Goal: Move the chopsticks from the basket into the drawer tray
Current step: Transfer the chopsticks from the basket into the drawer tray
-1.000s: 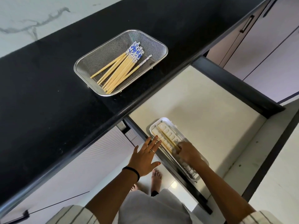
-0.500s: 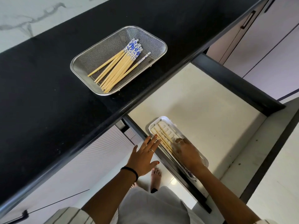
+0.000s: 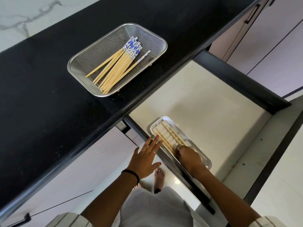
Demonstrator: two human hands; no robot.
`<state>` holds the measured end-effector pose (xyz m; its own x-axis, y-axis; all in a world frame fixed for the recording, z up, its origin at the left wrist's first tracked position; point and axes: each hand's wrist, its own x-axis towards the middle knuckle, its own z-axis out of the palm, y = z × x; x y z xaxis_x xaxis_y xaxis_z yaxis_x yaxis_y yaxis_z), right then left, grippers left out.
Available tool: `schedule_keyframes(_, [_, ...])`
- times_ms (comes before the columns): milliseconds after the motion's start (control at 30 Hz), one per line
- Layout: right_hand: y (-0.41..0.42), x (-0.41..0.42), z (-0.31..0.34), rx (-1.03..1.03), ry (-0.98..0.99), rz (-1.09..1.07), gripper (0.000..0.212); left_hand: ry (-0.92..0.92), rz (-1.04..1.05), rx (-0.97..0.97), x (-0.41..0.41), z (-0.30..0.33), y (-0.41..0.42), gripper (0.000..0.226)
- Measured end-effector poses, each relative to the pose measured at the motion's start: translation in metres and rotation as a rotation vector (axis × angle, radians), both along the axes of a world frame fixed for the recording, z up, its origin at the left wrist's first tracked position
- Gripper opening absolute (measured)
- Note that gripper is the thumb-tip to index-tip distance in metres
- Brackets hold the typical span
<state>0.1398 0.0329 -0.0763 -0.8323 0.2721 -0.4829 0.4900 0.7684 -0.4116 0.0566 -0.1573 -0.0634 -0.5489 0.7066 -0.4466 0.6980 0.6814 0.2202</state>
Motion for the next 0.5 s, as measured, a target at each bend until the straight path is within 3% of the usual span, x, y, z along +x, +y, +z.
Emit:
schedule_keyframes(233, [-0.002, -0.014, -0.001, -0.027, 0.044, 0.008, 0.015, 0.001, 0.002, -0.007, 0.000, 0.000, 0.000, 0.079])
schedule_keyframes(367, [0.002, -0.008, -0.008, -0.055, 0.212, -0.022, 0.019, 0.000, 0.000, -0.005, 0.000, 0.000, 0.000, 0.079])
schedule_keyframes(500, [0.004, -0.001, -0.010, -0.311, 0.271, -0.271, 0.020, -0.001, 0.009, -0.001, 0.001, 0.001, 0.001, 0.079])
